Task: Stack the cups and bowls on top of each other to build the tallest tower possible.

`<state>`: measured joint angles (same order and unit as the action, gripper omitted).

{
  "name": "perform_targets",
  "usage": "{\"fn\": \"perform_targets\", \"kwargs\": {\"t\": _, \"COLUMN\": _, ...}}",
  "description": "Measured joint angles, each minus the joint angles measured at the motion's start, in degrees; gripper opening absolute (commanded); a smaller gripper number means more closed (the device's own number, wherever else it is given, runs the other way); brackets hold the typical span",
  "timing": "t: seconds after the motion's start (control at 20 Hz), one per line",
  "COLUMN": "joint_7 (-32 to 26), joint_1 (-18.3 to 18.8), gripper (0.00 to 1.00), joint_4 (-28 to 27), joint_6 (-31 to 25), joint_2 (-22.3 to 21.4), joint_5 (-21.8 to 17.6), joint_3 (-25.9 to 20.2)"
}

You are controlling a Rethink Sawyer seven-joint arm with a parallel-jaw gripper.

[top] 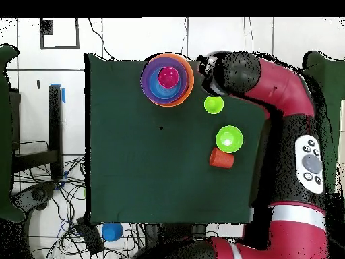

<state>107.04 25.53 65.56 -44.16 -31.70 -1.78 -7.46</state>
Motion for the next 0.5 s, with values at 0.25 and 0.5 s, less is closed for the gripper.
{"fn": "perform_targets", "kwargs": {"t": 0.25, "joint_7": 0.00, "joint_1": 3.76, "gripper": 1.00, "joint_4": 4.63, "joint_6": 1.57, "joint_2": -0.03, "joint_5": -1.91, "joint_3": -0.36}}
{"fn": "perform_targets", "kwargs": {"t": 0.5, "joint_7": 0.00, "joint_1": 6.65, "gripper": 1.00, "joint_4": 8.67, "joint_6": 3.94, "joint_2": -0.05, "joint_5": -3.71, "joint_3": -1.43}}
